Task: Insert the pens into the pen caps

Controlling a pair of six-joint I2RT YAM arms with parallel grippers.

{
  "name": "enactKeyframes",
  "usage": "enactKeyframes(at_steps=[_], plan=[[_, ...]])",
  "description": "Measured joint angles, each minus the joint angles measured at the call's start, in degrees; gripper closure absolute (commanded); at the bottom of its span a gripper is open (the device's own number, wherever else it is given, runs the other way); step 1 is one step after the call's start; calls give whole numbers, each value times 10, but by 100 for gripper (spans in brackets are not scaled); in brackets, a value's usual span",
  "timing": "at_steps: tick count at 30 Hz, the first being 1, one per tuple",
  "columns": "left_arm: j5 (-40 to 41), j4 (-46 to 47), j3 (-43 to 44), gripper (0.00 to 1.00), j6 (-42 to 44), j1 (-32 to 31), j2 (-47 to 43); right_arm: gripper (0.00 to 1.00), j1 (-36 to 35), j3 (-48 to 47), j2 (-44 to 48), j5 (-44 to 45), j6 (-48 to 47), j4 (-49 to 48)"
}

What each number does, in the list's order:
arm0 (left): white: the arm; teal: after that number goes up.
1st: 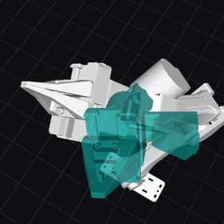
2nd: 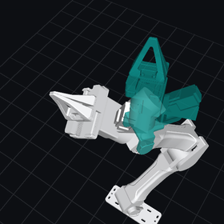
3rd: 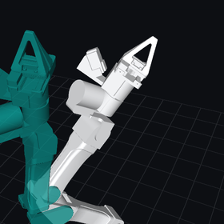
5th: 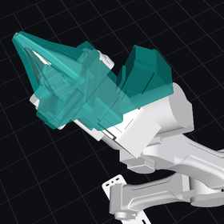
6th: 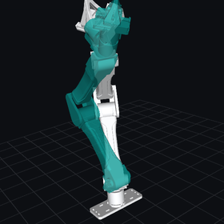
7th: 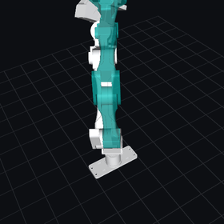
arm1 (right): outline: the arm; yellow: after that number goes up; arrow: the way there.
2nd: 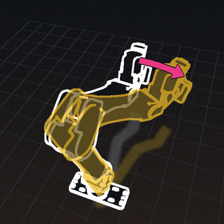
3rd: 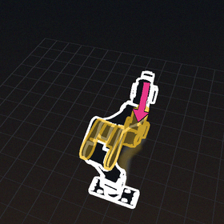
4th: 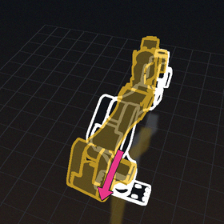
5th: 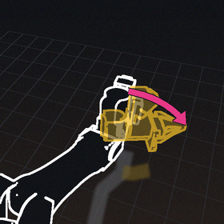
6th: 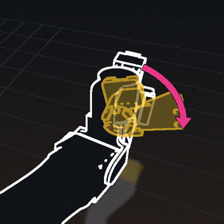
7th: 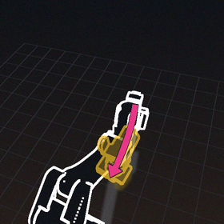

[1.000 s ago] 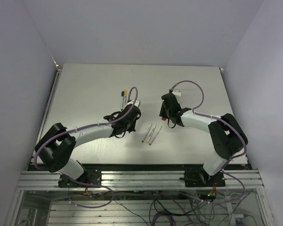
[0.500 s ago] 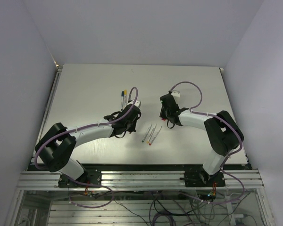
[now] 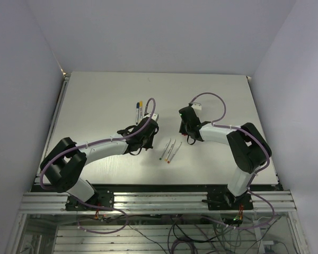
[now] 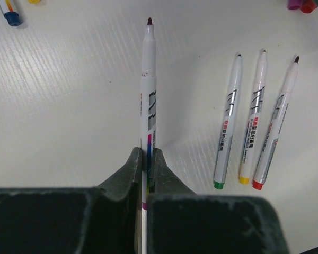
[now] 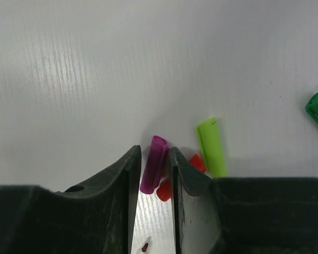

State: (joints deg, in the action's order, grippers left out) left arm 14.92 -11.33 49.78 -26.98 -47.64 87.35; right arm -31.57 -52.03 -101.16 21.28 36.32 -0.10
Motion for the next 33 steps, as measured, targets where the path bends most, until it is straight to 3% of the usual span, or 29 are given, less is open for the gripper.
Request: enactKeyframes(at_steps=[11,17,22,26,33], plan=[[-1,0,0,93,0,3,5,78,0,0,-7,-12,14,-9],[-2,0,0,93,0,5,5,90,-4,6,-7,-13,32,-18],[-2,0,0,93,0,7,5,87,-10,7,-7,-9,49,-15],[-2,1,0,93,0,7,5,100,-12,7,-5,-8,55,-12],[-3,9,3,93,10,8,5,100,-8,33,22,-28,56,-16]])
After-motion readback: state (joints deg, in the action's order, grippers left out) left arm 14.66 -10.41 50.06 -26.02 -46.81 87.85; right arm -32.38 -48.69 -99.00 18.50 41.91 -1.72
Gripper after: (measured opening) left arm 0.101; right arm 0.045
